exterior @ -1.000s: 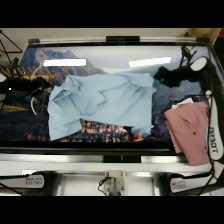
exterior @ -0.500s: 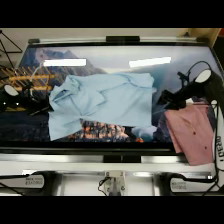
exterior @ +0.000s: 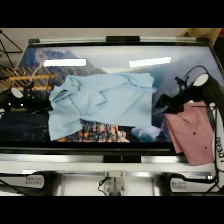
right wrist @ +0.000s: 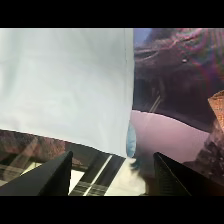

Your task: Fold the shirts.

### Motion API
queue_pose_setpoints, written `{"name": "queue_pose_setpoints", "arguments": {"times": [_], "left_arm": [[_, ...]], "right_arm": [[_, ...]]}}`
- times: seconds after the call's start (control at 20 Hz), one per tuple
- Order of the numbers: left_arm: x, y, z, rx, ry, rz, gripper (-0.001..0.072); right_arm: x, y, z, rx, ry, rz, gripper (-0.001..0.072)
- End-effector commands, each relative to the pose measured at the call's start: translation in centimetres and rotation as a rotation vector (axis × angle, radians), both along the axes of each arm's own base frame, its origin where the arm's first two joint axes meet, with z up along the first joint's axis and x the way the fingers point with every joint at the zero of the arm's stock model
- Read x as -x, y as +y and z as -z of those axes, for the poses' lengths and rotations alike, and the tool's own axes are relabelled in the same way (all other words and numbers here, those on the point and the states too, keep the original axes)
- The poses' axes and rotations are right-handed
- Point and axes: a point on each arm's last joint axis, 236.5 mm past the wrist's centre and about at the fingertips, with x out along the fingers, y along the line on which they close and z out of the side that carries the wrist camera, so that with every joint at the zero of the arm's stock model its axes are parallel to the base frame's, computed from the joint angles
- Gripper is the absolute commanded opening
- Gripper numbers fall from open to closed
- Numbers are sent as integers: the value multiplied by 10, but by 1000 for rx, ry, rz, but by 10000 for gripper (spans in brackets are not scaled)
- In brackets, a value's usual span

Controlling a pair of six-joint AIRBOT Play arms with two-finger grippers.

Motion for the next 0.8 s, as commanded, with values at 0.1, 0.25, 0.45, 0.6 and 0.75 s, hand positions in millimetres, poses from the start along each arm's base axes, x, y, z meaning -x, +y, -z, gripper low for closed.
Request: {"name": "queue_pose_setpoints", "arguments": {"times": [0.1, 0.25, 0.45, 0.6, 0.75], "left_arm": [[-2, -11, 6, -3, 4, 32, 30], [-4, -11, -3, -7, -15, 32, 29], [-5, -11, -19, -13, -46, 34, 29], [-4, -17, -23, 16, -47, 27, 29], [-2, -24, -23, 35, -36, 30, 29]], "right_arm": [[30, 11, 24, 13, 87, -62, 631], [55, 24, 52, 36, 148, -98, 631], [63, 34, 76, 38, 152, -58, 631], [47, 46, 83, 18, 90, 1, 629], [45, 59, 89, 12, 84, -9, 628]]}}
